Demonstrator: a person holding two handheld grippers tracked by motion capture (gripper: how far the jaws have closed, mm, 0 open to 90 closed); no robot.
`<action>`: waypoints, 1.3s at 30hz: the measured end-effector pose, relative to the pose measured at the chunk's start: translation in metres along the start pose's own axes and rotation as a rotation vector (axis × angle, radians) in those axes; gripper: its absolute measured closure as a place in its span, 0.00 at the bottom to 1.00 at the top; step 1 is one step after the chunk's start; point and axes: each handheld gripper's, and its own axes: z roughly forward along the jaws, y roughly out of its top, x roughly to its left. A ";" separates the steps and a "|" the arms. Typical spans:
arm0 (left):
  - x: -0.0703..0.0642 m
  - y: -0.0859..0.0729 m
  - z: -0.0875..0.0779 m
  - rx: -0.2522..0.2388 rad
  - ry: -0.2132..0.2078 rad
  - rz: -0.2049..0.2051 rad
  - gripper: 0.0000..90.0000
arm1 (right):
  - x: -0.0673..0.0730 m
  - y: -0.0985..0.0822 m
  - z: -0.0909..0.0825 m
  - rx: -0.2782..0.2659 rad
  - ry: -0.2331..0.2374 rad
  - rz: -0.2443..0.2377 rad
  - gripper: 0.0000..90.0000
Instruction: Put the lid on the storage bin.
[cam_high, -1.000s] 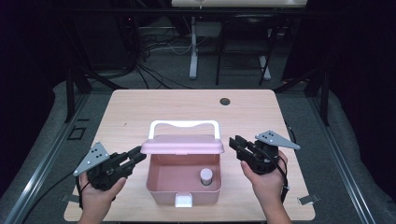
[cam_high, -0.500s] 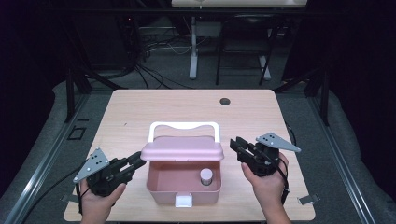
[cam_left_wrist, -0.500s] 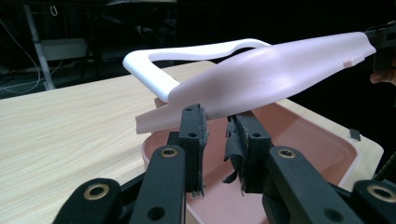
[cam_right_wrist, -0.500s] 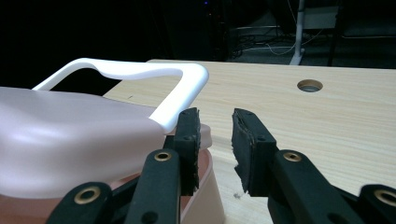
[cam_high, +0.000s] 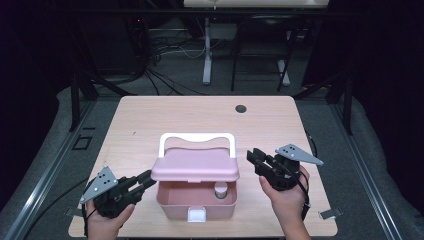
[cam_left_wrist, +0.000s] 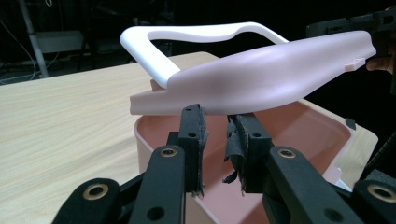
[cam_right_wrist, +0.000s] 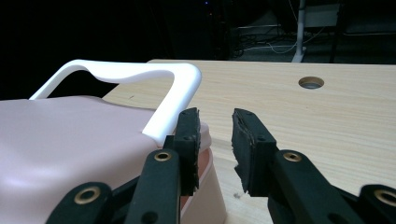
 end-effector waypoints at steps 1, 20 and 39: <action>0.000 -0.001 0.000 0.006 0.001 0.007 0.83 | 0.000 0.000 0.000 0.002 0.000 0.000 0.80; -0.004 -0.019 -0.003 0.041 -0.004 -0.006 0.84 | -0.002 -0.003 0.000 0.006 0.015 0.022 0.79; -0.005 -0.028 -0.006 0.067 -0.010 -0.011 0.83 | -0.002 -0.006 0.002 0.015 0.015 0.024 0.79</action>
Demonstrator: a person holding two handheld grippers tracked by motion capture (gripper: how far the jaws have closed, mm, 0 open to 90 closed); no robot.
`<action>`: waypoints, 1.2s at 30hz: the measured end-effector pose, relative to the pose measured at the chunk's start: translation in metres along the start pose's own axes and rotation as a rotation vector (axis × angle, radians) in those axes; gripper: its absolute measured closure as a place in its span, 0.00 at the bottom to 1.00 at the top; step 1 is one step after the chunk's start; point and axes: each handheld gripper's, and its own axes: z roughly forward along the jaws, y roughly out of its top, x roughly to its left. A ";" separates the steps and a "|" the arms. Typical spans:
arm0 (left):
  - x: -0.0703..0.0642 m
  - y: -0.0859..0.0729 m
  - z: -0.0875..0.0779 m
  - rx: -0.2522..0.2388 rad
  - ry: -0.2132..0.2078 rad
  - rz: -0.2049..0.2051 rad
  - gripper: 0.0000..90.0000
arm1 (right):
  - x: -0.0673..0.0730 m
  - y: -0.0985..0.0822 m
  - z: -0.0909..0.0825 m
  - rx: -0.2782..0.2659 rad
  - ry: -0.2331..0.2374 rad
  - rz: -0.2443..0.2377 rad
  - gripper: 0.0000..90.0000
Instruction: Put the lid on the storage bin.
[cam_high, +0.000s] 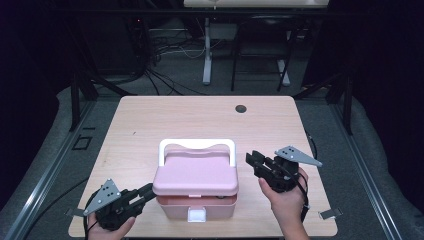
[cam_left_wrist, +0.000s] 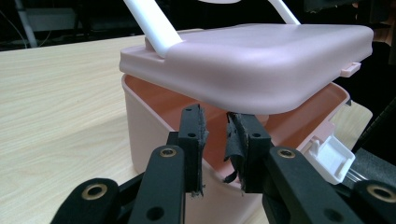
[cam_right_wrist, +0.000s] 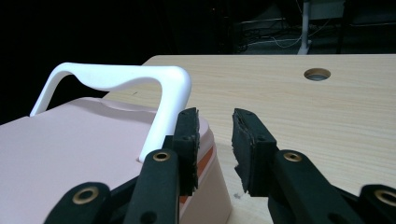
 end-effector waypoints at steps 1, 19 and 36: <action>0.000 -0.001 0.000 -0.003 -0.001 0.000 0.83 | 0.000 0.000 0.000 0.000 0.000 0.000 0.79; -0.001 -0.009 -0.003 0.029 0.001 0.014 0.84 | 0.000 -0.002 0.002 0.006 0.002 -0.001 0.79; -0.001 -0.015 -0.002 0.059 0.019 0.031 0.83 | 0.000 -0.003 0.003 0.007 0.001 0.001 0.78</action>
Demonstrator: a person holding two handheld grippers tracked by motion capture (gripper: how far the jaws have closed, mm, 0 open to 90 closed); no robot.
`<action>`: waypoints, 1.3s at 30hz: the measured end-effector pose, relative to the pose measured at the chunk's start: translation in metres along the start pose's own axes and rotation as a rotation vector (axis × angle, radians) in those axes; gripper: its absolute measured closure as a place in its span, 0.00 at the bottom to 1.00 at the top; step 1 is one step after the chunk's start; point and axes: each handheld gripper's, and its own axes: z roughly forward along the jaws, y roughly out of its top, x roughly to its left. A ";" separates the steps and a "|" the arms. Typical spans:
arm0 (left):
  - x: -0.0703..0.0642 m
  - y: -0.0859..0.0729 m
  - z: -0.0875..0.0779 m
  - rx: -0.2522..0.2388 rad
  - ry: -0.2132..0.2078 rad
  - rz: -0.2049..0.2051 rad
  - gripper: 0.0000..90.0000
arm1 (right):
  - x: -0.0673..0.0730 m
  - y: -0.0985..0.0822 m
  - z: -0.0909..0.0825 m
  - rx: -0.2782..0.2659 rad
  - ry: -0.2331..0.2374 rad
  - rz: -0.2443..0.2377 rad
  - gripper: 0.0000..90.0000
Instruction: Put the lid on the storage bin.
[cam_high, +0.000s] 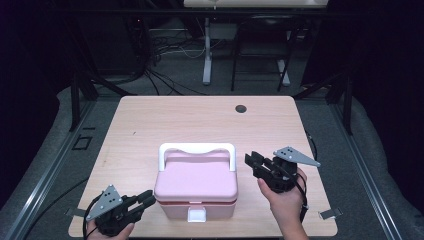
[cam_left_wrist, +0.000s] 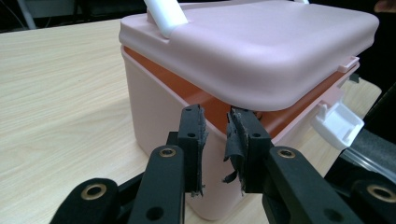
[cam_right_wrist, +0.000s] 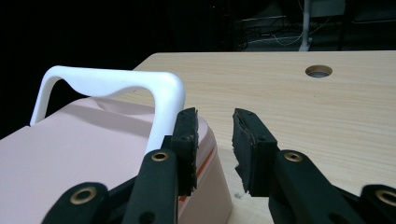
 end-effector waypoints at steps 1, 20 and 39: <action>0.000 0.000 0.000 0.009 0.008 0.004 0.83 | 0.000 0.000 0.000 0.000 0.000 -0.001 0.78; 0.000 -0.002 0.001 0.032 0.016 0.011 0.83 | 0.000 0.000 0.000 -0.003 -0.002 -0.001 0.78; 0.014 -0.004 0.005 0.028 0.057 -0.039 0.76 | -0.003 0.002 -0.004 -0.013 -0.008 0.007 0.78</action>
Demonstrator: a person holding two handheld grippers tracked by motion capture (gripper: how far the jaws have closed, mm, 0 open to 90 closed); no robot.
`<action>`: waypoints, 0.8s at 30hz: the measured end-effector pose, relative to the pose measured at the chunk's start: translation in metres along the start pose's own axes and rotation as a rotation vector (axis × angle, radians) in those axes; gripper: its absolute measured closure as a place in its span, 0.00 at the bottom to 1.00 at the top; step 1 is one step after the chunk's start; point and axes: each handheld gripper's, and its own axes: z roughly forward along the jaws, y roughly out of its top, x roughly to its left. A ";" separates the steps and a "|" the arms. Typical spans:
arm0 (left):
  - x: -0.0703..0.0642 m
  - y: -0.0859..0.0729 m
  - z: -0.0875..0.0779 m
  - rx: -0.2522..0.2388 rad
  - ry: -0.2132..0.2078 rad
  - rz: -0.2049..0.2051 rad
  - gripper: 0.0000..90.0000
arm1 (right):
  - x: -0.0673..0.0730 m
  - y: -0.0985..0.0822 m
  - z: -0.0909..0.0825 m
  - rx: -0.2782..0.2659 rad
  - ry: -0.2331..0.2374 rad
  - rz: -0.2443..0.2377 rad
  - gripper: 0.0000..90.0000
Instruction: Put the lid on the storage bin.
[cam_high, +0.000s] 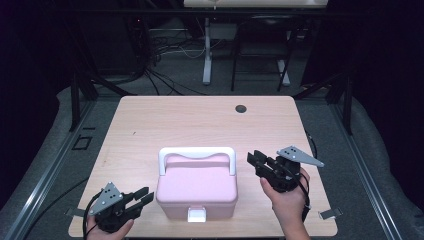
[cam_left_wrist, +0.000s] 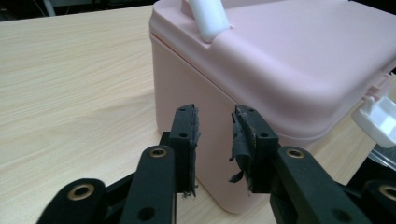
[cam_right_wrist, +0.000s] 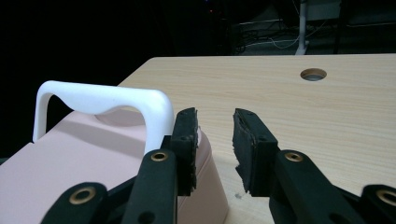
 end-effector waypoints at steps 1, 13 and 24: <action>0.001 0.001 0.000 0.000 -0.001 -0.007 0.74 | 0.000 0.000 0.000 -0.002 0.000 0.000 0.78; 0.016 0.006 0.013 0.005 0.027 -0.049 0.69 | -0.004 -0.003 0.001 0.005 -0.007 0.005 0.75; 0.028 0.019 0.027 0.003 0.045 -0.062 0.68 | -0.007 -0.005 0.003 0.011 -0.015 0.007 0.74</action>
